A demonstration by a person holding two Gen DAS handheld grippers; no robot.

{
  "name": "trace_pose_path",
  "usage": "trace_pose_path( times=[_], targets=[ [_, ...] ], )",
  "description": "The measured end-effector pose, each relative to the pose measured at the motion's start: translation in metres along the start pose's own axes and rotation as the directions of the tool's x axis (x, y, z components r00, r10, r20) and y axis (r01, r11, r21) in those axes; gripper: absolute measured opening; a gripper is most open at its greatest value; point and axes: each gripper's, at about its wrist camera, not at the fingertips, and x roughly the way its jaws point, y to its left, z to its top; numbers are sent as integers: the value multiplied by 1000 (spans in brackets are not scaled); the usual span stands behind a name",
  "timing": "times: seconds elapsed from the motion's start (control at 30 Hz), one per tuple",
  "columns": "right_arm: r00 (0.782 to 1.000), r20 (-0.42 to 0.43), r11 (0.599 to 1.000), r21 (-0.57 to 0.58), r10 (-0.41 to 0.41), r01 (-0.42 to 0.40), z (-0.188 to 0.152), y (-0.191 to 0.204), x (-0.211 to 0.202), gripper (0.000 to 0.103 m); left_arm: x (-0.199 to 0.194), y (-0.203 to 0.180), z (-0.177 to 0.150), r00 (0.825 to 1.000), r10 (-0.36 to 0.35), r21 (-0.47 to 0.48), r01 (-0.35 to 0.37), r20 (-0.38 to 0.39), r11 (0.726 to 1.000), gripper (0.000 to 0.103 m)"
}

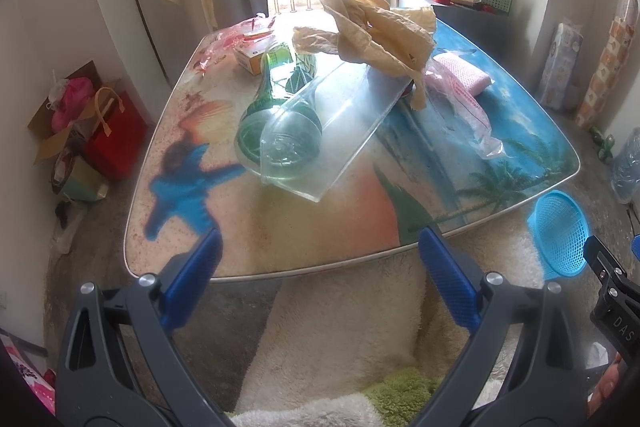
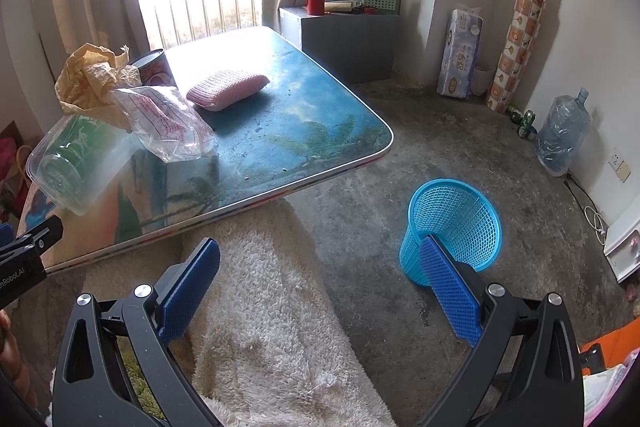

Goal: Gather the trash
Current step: 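Move both tools over the table toward the brown paper and plastic bag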

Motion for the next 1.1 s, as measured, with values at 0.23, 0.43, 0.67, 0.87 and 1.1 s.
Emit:
trace_pose_path(
  times=[0.23,0.43,0.67,0.87,1.1],
  targets=[
    [999,37,1000,-30,-1,2,18,14,-5,97,-4,12,13,999,-49,-7,50,15,999,94],
    [996,76,998,-38,52,-49,38,25,-7,97,-6,31,21,995,-98,-37,99,20,994,94],
    [996,84,998,-68,8,-3,60,46,4,97,-5,63,36,979,-176,-56,182,98,982,94],
    [988,124,987,-139,93,-75,73,66,7,97,0,84,59,963,-208,-63,222,169,973,94],
    [964,101,954,-201,246,-222,83,82,24,97,12,92,80,927,-314,-51,331,205,942,94]
  ],
)
